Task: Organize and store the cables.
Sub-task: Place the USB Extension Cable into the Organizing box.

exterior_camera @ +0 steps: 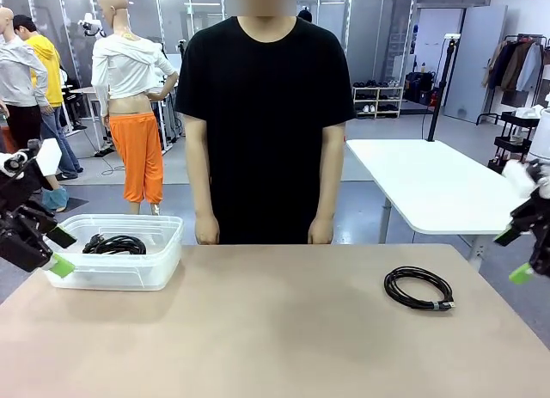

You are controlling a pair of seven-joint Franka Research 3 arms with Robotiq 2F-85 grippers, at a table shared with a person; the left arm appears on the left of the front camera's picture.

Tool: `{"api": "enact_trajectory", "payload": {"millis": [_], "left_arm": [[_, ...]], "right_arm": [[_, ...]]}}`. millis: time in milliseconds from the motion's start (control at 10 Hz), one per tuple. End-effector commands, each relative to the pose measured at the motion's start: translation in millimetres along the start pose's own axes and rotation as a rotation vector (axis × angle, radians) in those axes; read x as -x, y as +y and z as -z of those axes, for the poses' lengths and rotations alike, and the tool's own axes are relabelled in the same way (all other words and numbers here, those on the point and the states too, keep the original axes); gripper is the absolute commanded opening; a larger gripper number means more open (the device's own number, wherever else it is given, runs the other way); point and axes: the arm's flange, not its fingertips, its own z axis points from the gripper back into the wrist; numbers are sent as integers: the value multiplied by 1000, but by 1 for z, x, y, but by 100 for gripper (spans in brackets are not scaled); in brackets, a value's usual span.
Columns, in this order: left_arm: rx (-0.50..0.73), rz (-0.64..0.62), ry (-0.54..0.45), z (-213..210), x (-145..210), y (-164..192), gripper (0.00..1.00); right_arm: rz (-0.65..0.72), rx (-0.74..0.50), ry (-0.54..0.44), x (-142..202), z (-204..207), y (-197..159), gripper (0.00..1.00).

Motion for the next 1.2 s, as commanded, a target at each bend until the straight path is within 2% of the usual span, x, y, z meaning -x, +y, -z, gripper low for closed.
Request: {"api": "enact_trajectory", "payload": {"millis": [0,100,200,300,700,800,900,1100], "left_arm": [[-31,92,-22,6,0,6,85],[-24,148,-24,6,-3,7,85],[-45,160,-6,9,-6,16,85],[-14,79,-14,1,-5,1,85],[-14,79,-14,1,-5,1,85],[-18,89,-18,3,-5,4,85],[-62,133,-39,-7,-1,3,85],[-34,129,-38,7,30,-11,85]], "right_arm": [[13,-30,68,0,35,8,100],[-5,-6,96,0,46,11,100],[9,61,55,-2,41,13,100],[-19,-35,45,1,40,8,100],[-26,-17,39,4,44,9,100],[-24,-36,135,-5,57,5,100],[-40,-59,178,-15,74,-12,100],[-57,-109,278,-22,116,-48,100]]}}
